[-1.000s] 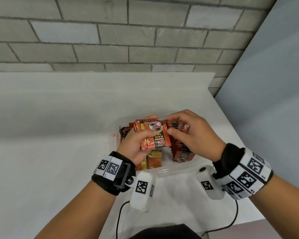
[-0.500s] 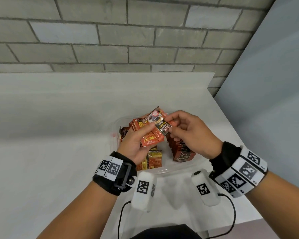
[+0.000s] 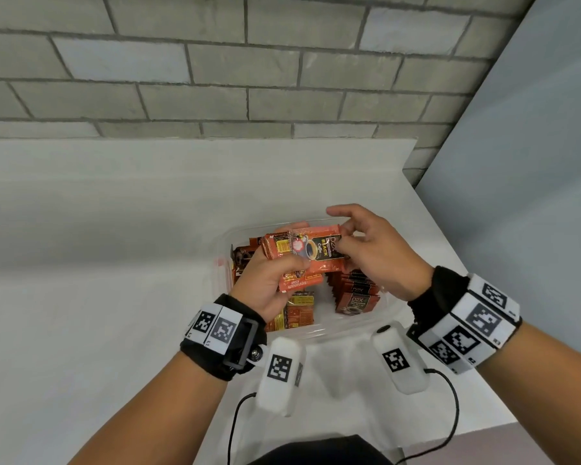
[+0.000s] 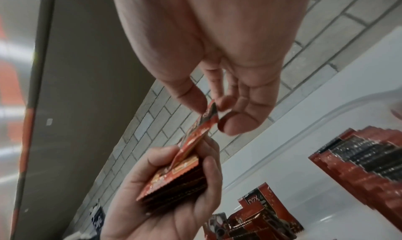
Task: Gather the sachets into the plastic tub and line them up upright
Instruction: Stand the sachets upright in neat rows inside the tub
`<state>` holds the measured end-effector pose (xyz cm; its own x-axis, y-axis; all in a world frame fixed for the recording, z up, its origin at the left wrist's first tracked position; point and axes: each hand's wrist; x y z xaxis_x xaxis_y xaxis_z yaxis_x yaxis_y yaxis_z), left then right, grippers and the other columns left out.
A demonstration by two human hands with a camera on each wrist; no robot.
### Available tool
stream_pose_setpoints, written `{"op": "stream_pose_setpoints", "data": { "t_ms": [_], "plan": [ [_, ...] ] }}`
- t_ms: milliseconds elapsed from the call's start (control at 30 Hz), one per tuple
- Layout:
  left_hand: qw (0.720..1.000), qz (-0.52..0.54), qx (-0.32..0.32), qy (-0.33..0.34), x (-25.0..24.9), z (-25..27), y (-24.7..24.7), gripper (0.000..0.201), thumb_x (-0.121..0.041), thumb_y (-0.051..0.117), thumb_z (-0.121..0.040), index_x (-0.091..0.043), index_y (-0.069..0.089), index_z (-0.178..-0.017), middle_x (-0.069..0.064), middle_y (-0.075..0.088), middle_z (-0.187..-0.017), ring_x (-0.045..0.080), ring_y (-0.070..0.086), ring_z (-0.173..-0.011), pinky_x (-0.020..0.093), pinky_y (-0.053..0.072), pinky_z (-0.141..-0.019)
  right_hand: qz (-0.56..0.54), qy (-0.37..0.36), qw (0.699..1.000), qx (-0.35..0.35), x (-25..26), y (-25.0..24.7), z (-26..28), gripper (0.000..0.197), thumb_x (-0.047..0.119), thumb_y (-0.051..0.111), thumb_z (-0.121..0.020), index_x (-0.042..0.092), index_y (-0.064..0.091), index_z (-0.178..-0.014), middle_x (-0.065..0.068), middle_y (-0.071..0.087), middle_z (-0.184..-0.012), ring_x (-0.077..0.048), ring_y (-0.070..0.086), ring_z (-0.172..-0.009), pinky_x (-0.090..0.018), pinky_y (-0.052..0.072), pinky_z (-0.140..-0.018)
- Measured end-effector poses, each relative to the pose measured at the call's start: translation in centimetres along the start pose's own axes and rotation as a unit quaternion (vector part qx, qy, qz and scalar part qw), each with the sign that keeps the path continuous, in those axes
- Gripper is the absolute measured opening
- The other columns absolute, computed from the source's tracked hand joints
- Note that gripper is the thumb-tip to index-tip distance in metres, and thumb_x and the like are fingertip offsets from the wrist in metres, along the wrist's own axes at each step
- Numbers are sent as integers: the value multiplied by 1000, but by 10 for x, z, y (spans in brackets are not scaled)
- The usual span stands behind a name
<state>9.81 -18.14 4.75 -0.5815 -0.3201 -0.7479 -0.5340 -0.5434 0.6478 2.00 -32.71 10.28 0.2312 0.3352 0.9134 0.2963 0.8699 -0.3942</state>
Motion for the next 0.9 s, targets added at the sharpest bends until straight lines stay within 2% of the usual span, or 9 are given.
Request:
{"op": "stream_pose_setpoints", "data": {
  "t_ms": [67,133,200,267,333,467,600,733,900],
  "plan": [
    [1000,1,-1,13,2,-2,-2,55,12,61,-67,-14,60,-115,13,70,-105,27,68,-93,39,57,-74,-39,27,999,19,-4,-3,1,27,-3,57,-88,15,57,-109,1,59,-75,-11,61,-62,-25,53,-57],
    [1000,-1,-10,13,2,-4,-3,55,7,62,-68,-14,58,-118,15,69,-109,29,67,-97,40,57,-76,-58,31,998,24,-7,-8,3,21,-3,61,-87,14,61,-98,1,63,-69,-10,61,-61,-21,52,-56],
    [1000,6,-29,6,1,-5,-7,49,-2,70,-71,-9,58,-118,18,67,-109,29,68,-96,40,58,-76,-9,14,1000,6,-11,-19,5,18,1,64,-86,16,64,-97,3,67,-71,-10,62,-63,-20,51,-58],
    [998,11,-65,2,-4,-8,-13,38,-16,71,-74,-9,60,-110,12,68,-97,23,69,-85,35,57,-71,111,-11,994,-5,-17,-30,7,17,8,64,-88,22,65,-96,5,68,-77,-11,65,-70,-24,54,-61],
    [995,16,-96,-2,-9,-11,-20,33,-19,65,-75,-12,61,-107,7,68,-89,19,68,-77,32,57,-66,258,-30,965,35,-26,-38,11,19,11,61,-89,29,64,-92,8,66,-75,-14,64,-71,-29,55,-61],
    [994,2,-106,-12,-12,-13,-23,29,-19,65,-75,-9,62,-102,8,66,-88,19,67,-76,32,58,-66,474,-15,869,143,-45,-30,16,18,18,57,-87,32,66,-92,10,67,-86,-14,62,-79,-28,50,-76],
    [994,-19,-108,-22,-9,-13,-24,26,-17,64,-79,-13,63,-105,7,68,-86,19,68,-75,34,57,-69,555,-29,820,135,-52,-23,10,21,17,53,-88,28,70,-96,9,67,-94,-15,59,-80,-22,36,-72],
    [993,-30,-114,-28,-8,-13,-23,18,-16,63,-83,-14,65,-101,7,68,-86,19,68,-76,36,56,-74,624,-52,768,139,-58,-18,8,16,16,50,-91,27,56,-82,8,59,-83,-15,48,-72,-27,24,-77],
    [993,-34,-109,-24,-10,-12,-20,41,-18,67,-76,-12,62,-116,7,69,-88,19,69,-76,35,57,-72,670,-74,726,140,-58,-17,6,19,12,45,-90,25,52,-79,6,56,-76,-18,50,-73,-30,18,-75]
  ]
}}
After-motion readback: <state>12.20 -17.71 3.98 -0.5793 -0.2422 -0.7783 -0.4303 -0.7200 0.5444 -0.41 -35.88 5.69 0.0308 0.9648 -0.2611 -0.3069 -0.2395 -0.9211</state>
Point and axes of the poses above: each hand's wrist, its own z-axis away from the middle knuckle, its own y-axis out of the palm, x = y × z
